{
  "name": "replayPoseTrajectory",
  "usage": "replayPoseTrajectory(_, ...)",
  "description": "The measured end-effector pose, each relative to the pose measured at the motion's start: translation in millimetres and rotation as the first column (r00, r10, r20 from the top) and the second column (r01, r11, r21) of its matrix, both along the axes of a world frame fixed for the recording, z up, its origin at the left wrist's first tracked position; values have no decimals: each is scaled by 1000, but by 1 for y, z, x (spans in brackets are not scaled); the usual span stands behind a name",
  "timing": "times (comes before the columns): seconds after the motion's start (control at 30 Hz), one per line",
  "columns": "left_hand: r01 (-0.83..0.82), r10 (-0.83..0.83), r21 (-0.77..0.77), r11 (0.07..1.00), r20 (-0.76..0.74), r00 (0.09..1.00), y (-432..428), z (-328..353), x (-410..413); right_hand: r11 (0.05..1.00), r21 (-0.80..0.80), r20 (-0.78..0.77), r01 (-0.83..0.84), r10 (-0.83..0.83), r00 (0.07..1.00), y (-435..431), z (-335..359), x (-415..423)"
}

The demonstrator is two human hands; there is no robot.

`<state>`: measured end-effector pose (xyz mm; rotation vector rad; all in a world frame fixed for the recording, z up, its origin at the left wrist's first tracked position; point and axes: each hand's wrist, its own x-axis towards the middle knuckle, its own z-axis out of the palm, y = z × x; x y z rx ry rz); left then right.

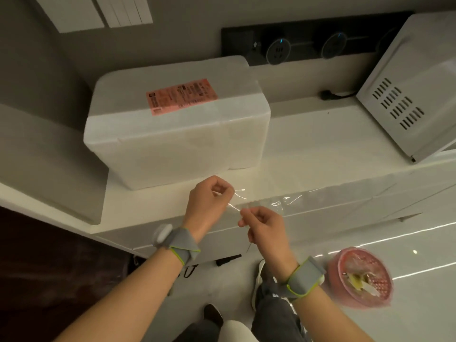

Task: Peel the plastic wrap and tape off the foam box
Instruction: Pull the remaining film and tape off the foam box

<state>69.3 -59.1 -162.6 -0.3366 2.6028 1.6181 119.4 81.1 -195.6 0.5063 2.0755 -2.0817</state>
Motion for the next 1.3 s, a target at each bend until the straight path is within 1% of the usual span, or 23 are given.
replayPoseTrajectory(0.07,0,-4,-75,997,-51,999,4,-5,0,998,6,26,57,-57,998,0,-4,0)
replayPoseTrajectory(0.2,-1,-12,-132,991,-98,995,9,-11,-1,988,72,19,136,-138,990,1,-10,-1)
replayPoseTrajectory(0.4,-13,-18,-217,976,-138,990,13,-20,-2,972,159,-5,176,-177,984,1,-16,-1)
replayPoseTrajectory(0.57,3,-55,-299,954,-168,984,15,-23,-4,962,174,-8,209,-211,977,3,-20,-3)
replayPoseTrajectory(0.9,3,-68,-336,942,-182,981,17,-25,-5,957,196,-1,213,-217,976,4,-23,-5)
replayPoseTrajectory(1.13,5,-73,-380,925,-167,983,17,-26,-6,955,203,-13,215,-217,976,4,-29,-6)
replayPoseTrajectory(1.2,-6,-66,-400,917,-165,984,16,-28,-7,955,204,-11,214,-216,976,4,-29,-7)
replayPoseTrajectory(1.3,-53,-22,-391,919,-184,983,15,-29,-8,955,208,2,212,-218,976,3,-28,-7)
